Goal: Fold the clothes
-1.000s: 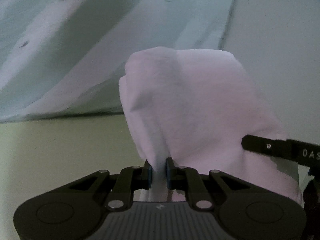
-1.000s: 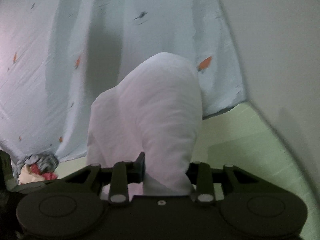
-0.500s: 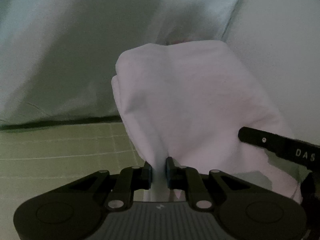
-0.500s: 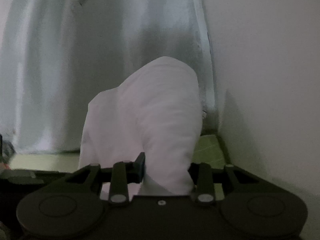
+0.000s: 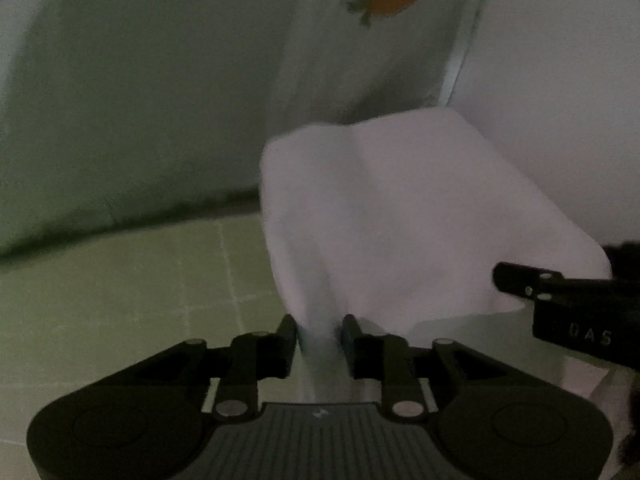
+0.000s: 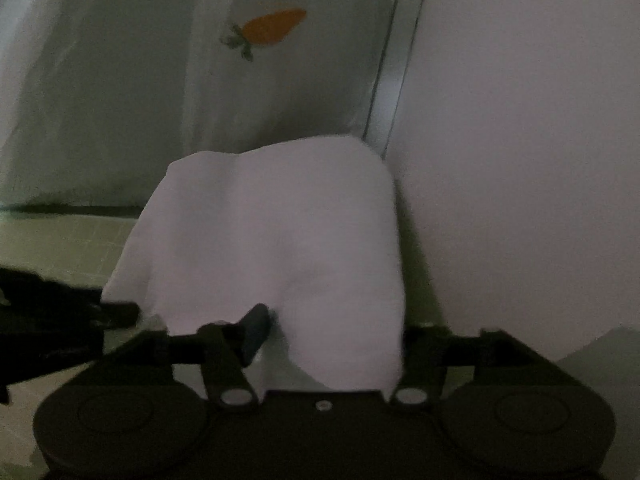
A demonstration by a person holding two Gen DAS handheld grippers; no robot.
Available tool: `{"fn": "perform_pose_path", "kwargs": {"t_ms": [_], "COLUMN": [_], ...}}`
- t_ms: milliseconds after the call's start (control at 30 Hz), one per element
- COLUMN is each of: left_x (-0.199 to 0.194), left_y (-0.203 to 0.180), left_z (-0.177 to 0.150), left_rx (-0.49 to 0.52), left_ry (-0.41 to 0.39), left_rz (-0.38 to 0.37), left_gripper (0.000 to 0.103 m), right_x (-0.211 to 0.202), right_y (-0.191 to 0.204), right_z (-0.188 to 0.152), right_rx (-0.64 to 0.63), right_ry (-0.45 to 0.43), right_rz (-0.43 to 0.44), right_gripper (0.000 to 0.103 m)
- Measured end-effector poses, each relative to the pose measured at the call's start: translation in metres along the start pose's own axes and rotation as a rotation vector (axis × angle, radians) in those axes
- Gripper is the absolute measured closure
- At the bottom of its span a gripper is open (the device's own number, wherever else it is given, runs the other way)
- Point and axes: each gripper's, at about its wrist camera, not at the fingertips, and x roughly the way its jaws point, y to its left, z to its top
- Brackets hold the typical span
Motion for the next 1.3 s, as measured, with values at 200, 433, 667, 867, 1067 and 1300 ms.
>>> {"fn": "perform_pose_path", "kwargs": {"t_ms": [200,433,667,867,1067,1300], "left_x": [-0.008,0.015,-0.026,-0.131,-0.255,-0.368], "left_y": [0.006,0.02,0.015,0.02,0.02,0.019], "left_z": [-0.004,-0.019,-0.007,0.006,-0.011,-0.059], "left_rx": [-0.006,-0.091,-0.07,-0.018,0.016,0.074], "left_ry": [-0.006,0.099,0.058,-0.12,-0.314,-0.462], "left_rz": [-0.035,-0.023,-0.004,0.007,0.036,0.055], "left_gripper": [0.061,0.045,0.046,0.025,0.001,0.0], "right_x": [-0.045,-0.004,-0.038,-0.133,-0.234,-0.338], "right_y": [0.022,0.027,0.022,0.022,0.049,0.077], "right_z": [-0.008,-0.058,-0.033,-0.017,-0.014,-0.048], "right_rx": [-0.155,0.025,0.108,0.18,0.182,0.286], "right_ry": [-0.208,0.031,-0.002,-0.186,-0.348,-0.419], "right_rz": [-0.1,-0.047,-0.034,-0.054,-0.09,-0.108], "right_gripper": [0.011,0.01,0.011,0.007,0.001,0.0]}}
